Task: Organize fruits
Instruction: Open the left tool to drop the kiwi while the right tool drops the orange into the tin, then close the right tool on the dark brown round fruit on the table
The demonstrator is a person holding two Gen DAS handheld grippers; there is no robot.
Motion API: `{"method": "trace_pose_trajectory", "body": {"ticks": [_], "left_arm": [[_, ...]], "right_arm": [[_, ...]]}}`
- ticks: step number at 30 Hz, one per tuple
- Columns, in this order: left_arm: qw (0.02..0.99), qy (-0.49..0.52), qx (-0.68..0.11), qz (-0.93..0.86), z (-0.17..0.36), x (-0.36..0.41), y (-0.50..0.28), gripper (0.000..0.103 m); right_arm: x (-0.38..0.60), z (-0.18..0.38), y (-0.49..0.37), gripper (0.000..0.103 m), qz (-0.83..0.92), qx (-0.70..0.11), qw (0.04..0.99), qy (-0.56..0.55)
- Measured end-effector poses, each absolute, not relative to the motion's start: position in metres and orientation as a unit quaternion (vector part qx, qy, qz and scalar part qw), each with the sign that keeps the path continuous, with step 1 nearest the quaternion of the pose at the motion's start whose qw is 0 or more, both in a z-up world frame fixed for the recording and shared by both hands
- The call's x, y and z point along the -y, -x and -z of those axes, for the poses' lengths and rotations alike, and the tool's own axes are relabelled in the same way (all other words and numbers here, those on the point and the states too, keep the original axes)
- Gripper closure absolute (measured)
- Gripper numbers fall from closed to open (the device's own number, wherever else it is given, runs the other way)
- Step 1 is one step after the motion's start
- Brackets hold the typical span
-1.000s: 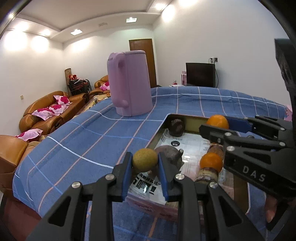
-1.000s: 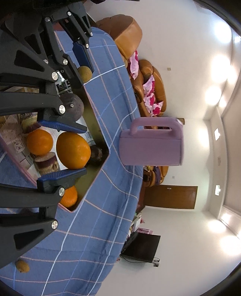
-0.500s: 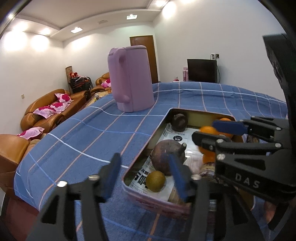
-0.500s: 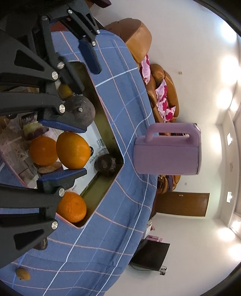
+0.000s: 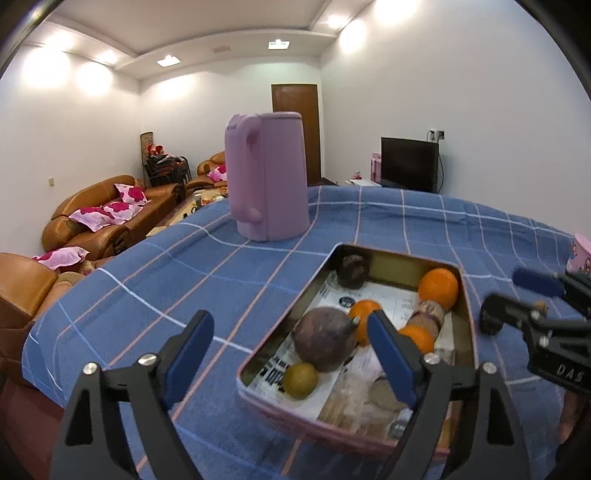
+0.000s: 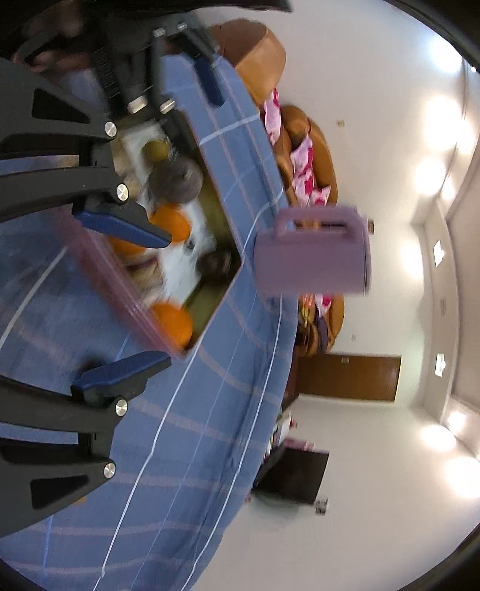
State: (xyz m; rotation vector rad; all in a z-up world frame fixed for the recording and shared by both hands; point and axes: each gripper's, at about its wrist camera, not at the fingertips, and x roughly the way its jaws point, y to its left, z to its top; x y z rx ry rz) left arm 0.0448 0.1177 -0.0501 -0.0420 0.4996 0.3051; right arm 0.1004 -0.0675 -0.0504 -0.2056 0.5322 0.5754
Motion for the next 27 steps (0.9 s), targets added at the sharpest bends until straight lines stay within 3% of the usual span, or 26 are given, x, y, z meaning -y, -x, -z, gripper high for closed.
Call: {"method": "trace_pose_trajectory", "body": {"ticks": [15, 17, 27], "left_arm": [[0.958, 0.021, -0.246, -0.147, 0.031, -0.099, -0.068, 0.01], [0.958, 0.019, -0.245, -0.146, 0.028, -0.096, -0.07, 0.01], [0.963, -0.01, -0.248, -0.104, 0.019, -0.043, -0.085, 0.009]], "right_arm": [[0.079, 0.082, -0.161, 0.044, -0.215, -0.386, 0.892, 0.091], [0.08, 0.086, -0.164, 0.063, -0.213, -0.397, 0.888, 0.09], [0.128, 0.069, -0.133, 0.062, -0.203, -0.35, 0.913, 0.054]]}}
